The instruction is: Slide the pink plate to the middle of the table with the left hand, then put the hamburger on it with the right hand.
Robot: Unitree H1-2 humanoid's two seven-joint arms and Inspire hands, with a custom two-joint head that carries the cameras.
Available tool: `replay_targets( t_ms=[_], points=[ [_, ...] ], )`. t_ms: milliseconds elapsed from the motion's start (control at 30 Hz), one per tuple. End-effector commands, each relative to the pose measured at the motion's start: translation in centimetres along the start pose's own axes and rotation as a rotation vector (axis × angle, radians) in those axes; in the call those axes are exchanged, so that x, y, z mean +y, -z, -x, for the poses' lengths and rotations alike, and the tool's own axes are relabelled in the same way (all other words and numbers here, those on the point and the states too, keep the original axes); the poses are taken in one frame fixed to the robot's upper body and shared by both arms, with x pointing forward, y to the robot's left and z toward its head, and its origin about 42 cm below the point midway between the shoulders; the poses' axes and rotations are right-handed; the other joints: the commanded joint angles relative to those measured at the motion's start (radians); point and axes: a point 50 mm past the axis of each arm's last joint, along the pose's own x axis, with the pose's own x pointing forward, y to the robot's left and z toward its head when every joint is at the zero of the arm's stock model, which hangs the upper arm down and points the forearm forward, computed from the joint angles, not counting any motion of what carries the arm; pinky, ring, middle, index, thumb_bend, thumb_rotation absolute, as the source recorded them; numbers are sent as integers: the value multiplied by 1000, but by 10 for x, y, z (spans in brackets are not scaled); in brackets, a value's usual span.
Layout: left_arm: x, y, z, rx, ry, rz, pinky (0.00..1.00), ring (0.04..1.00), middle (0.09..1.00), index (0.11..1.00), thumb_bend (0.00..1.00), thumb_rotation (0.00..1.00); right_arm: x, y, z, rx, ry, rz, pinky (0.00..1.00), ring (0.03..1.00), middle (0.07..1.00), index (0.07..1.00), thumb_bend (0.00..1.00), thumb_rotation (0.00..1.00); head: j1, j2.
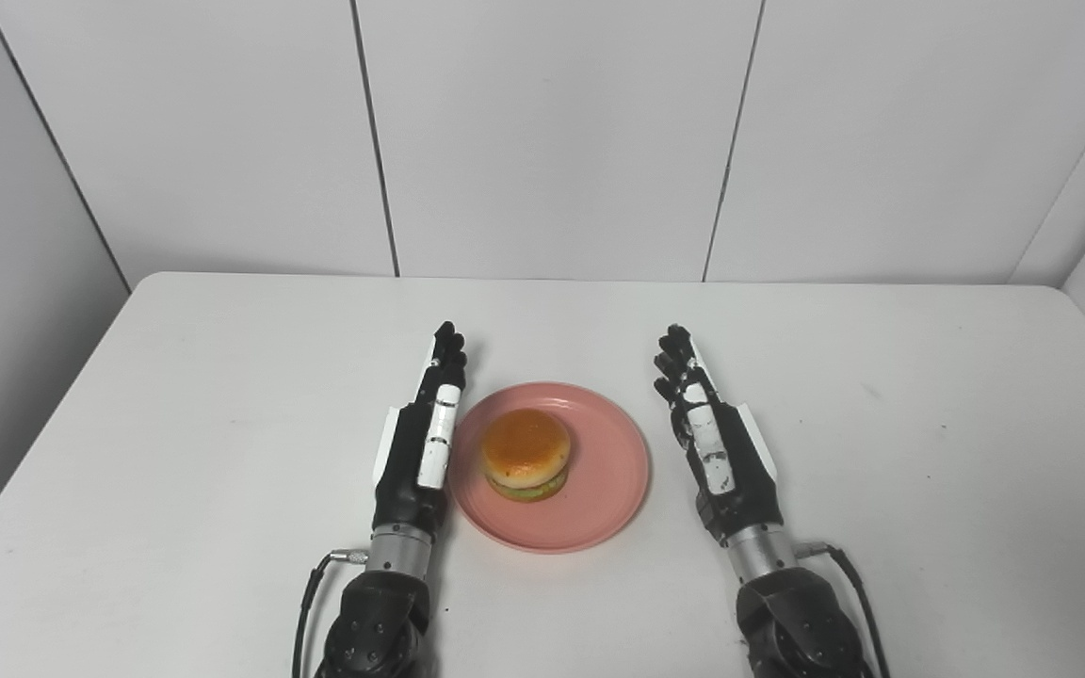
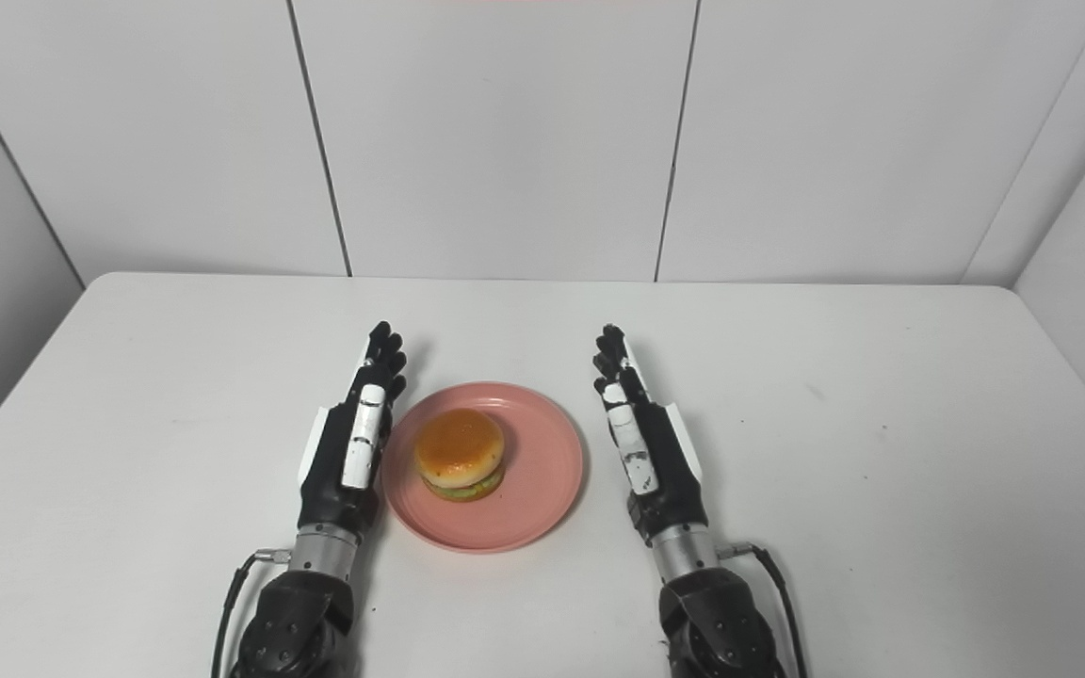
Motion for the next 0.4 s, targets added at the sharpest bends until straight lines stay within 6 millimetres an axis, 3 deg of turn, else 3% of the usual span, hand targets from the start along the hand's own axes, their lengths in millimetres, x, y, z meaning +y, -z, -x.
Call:
replay_targets(
  t_ms=[0,367],
  points=[
    [12,40,42,145,-30,-28,1000,990,992,988,534,1000,6,6,4,27,-11,-37,1000,1000,1000,1000,652,973,1,0],
    [16,41,40,161,-33,-53,1000,1000,1000,1000,530,1000,4,12,1,46,-5,-38,1000,1000,1000,1000,670,962,5,0]
  ],
)
